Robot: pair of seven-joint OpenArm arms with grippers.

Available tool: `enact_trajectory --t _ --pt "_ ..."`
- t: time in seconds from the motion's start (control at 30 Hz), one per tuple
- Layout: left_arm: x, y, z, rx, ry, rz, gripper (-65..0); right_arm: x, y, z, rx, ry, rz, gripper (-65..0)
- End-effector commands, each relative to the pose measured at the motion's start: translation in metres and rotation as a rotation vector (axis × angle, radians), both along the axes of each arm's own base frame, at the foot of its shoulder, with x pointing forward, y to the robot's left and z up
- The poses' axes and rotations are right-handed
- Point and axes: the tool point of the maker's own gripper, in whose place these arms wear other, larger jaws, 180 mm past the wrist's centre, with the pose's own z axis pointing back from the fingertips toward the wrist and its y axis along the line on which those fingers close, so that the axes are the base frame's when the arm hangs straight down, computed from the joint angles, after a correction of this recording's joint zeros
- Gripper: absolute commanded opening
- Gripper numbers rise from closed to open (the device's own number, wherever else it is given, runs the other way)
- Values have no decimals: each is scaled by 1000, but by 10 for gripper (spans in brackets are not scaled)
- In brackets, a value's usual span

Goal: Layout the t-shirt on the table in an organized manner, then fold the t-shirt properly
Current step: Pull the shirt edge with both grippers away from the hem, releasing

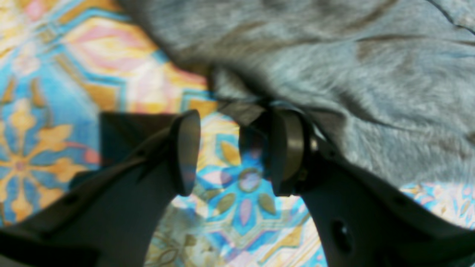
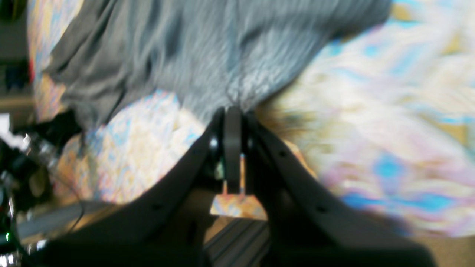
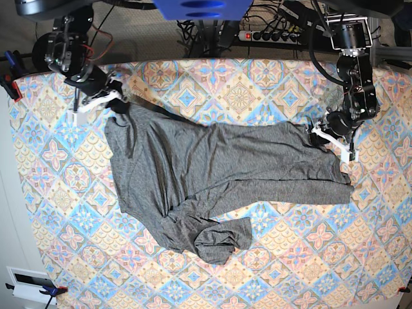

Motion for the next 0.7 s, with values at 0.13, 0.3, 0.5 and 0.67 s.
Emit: enact_trajectory --t 0.13,0.3,0.5,0.67 --pt "5 8 8 26 -13 5 -353 -4 -17 7 -28 -17 -30 -649" --pt "5 7 8 23 -16 0 -353 -5 -15 6 -26 -13 -25 -604" --pt "-9 41 16 66 -17 50 -349 -19 -25 0 -42 20 -50 -447" --pt "-24 59 53 78 -96 38 -349 -38 -54 -1 -90 53 -116 -415"
